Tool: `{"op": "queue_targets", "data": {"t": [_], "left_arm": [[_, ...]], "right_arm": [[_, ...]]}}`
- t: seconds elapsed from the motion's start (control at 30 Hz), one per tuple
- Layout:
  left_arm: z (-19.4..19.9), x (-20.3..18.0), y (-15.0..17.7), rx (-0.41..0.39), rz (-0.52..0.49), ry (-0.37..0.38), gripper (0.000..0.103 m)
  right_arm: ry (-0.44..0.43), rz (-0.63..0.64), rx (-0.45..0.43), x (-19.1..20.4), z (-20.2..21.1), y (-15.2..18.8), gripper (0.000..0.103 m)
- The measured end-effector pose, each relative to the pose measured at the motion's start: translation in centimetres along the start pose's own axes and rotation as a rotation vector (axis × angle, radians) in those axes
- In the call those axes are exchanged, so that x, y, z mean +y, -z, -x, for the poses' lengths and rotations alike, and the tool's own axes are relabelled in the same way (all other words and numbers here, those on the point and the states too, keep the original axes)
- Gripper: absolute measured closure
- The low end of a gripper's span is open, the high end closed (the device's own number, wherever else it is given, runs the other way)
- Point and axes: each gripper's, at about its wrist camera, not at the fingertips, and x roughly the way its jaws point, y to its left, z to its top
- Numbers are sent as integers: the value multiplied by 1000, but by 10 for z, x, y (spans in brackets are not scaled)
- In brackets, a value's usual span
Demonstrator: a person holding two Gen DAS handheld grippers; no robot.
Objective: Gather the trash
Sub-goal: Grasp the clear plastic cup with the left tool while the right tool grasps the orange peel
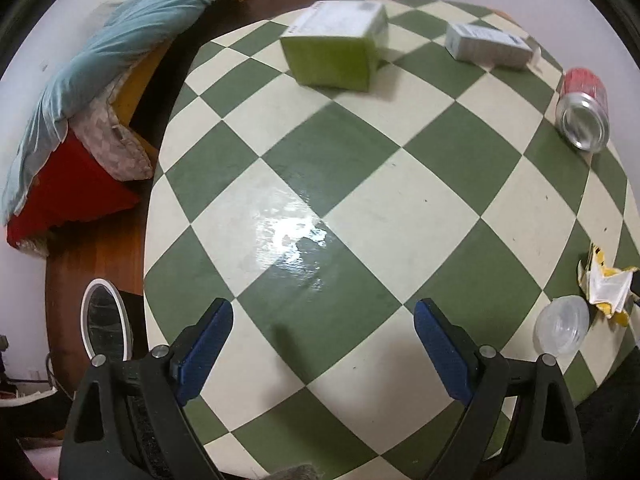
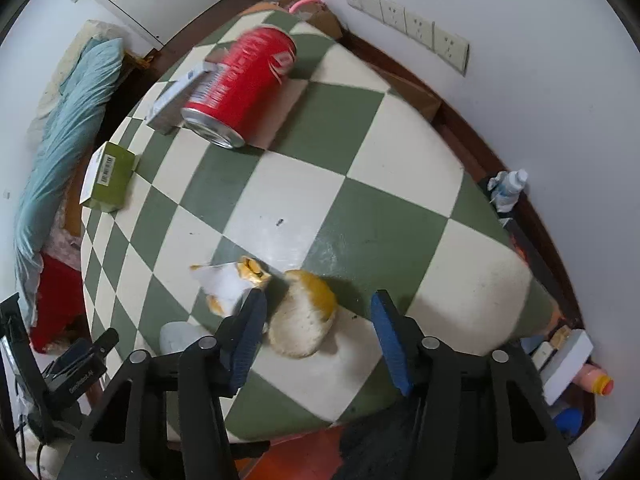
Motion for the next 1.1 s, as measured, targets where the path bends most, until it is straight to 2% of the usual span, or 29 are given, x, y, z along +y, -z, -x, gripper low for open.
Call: {"op": "queue_targets", "data": {"t": [0.07,0.13,0.17,0.2,0.23,0.4,0.6,0.7,0.8,0.9,0.97,1.1], "left_arm": [[1,-4,1,1,-9,-2,10],[5,-9,2,-2,-21,6,10],[8,-12,2,-6,-26,17,10],[15,-18,3,-17,-35,47,10],[20,-24,2,-25,-50,67,10],[41,-76,9,-24,-171,216,10],[29,-132,16,23,-289,263,12],[25,-148,19,20,-320,256,12],[22,-155,19,24,-320,246,29],[25,-155,18,14,-296,270,45],[27,-154,17,4,-295,273,65],[31,-156,17,1,-293,281,67]], "right_arm": [[-20,8,-4,0,-9,1,55],[-39,23,-11,2,-15,3,73],[-44,31,-16,5,-18,4,77],[-50,39,-19,5,-20,6,89],[-51,40,-23,5,-19,8,91],[-13,21,-64,-14,1,14,93],[38,-17,-87,-46,21,20,93],[45,-35,-83,-56,22,23,93],[41,-40,-74,-59,20,26,93],[37,-29,-62,-56,14,28,93],[33,-18,-54,-52,9,28,93],[31,-6,-53,-46,4,28,93]]}}
